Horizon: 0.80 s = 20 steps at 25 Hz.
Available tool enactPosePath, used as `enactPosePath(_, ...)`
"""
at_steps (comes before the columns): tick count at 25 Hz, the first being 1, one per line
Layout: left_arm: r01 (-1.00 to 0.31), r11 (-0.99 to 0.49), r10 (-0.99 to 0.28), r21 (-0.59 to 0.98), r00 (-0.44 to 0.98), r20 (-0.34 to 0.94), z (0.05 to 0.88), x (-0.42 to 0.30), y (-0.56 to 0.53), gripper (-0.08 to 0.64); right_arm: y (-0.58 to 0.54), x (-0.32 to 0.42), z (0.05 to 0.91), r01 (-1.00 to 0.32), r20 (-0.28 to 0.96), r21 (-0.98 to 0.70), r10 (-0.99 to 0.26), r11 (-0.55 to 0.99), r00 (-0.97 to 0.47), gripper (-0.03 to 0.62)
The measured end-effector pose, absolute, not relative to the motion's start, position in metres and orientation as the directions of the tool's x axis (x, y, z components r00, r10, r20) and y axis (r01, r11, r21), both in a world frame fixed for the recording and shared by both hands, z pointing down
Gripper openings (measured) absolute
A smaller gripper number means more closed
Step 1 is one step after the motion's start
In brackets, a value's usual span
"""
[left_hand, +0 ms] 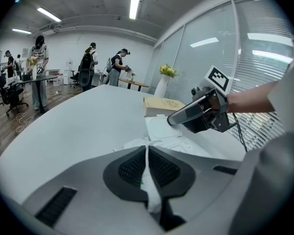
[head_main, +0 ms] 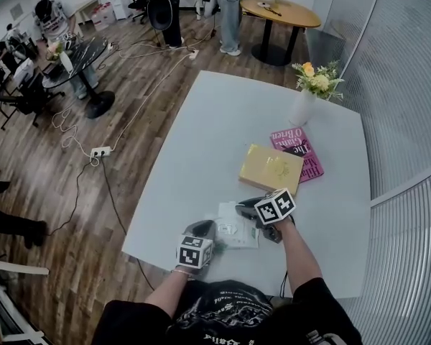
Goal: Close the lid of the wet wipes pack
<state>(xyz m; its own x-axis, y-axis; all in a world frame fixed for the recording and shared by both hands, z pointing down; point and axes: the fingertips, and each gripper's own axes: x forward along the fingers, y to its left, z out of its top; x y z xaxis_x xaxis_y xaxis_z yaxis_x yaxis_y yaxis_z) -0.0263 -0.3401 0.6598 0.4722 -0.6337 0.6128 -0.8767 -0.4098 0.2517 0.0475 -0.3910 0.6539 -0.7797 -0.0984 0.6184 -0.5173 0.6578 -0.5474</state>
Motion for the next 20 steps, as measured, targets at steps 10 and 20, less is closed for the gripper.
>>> enactPosePath(10,-0.876,-0.408,-0.645,0.258,0.477,0.597,0.658,-0.029,-0.338,0.018,-0.375,0.041,0.634,-0.472,0.630,-0.457,-0.100,0.754,-0.770,0.026)
enactPosePath(20,-0.874,-0.424,-0.648,0.237,0.476,0.594,0.657,-0.027,-0.338,0.018,-0.359,0.039,0.627,-0.465,0.683,-0.325,-0.135,0.824,-0.717,0.031)
